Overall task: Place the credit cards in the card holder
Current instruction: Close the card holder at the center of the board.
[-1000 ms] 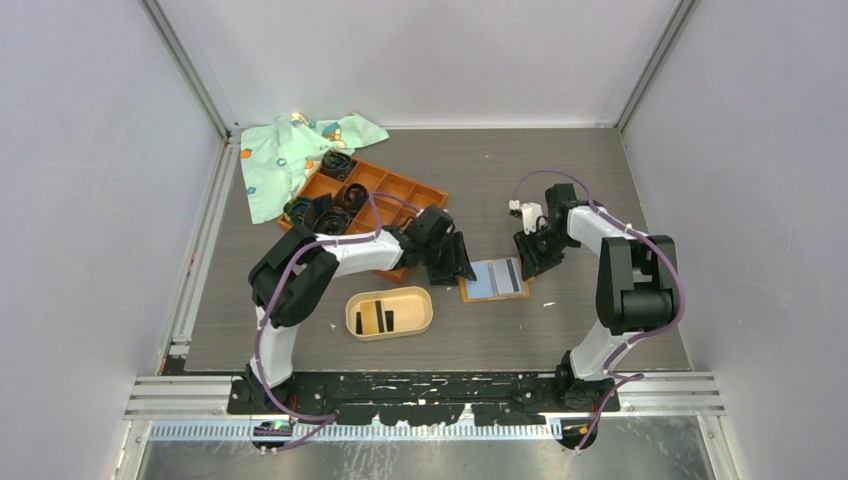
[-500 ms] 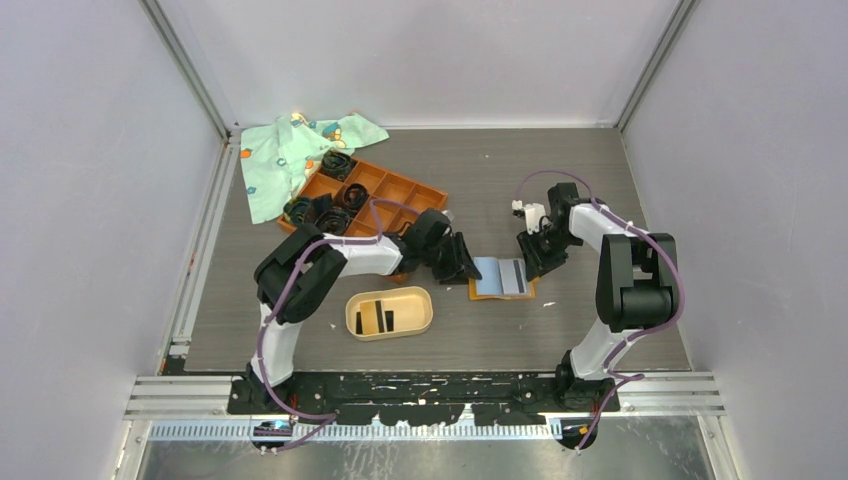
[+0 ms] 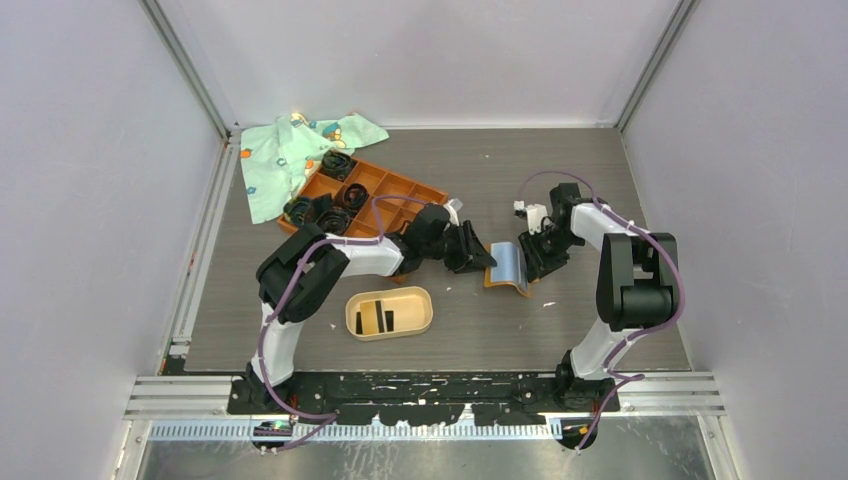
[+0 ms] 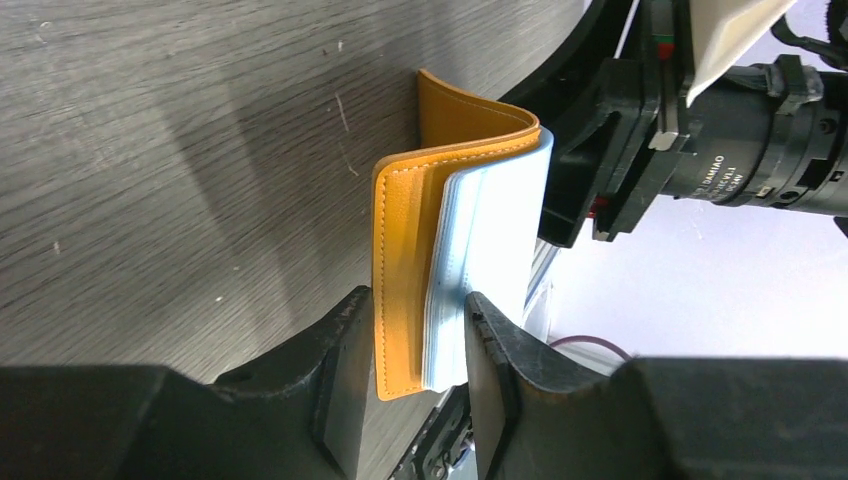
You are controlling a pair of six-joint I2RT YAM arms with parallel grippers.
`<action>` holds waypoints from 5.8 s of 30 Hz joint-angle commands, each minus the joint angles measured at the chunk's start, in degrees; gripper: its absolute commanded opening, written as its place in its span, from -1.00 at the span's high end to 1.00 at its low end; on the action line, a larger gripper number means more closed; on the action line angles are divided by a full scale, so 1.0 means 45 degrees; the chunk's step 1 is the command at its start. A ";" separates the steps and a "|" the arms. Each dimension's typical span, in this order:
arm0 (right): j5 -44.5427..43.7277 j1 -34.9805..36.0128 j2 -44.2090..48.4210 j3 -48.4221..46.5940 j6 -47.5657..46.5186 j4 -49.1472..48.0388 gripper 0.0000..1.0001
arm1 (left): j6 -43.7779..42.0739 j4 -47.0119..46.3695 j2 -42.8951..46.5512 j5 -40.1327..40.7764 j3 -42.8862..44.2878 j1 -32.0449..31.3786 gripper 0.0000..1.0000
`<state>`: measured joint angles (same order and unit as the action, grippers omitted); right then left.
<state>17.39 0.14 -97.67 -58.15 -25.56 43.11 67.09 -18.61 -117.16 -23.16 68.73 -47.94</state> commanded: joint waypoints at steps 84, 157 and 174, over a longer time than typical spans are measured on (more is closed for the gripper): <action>0.1302 0.0144 -0.0513 -0.0105 0.0476 0.0141 0.19 | 0.0717 -0.5462 0.1016 -0.1175 -0.1871 -0.0206 -0.15; -0.0403 -0.0074 0.1672 0.0966 0.0387 -0.1713 0.02 | -0.1823 0.5826 -0.2044 -0.0013 0.4850 -0.0986 0.34; 0.0798 -0.1133 0.1996 0.0981 0.0782 -0.1420 0.16 | -0.1999 0.5615 -0.1941 0.0073 0.4864 -0.0982 0.15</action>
<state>19.35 -4.08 -90.37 -53.23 -22.83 37.15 59.31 6.68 -125.78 -23.14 89.69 -52.42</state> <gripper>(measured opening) 0.435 0.421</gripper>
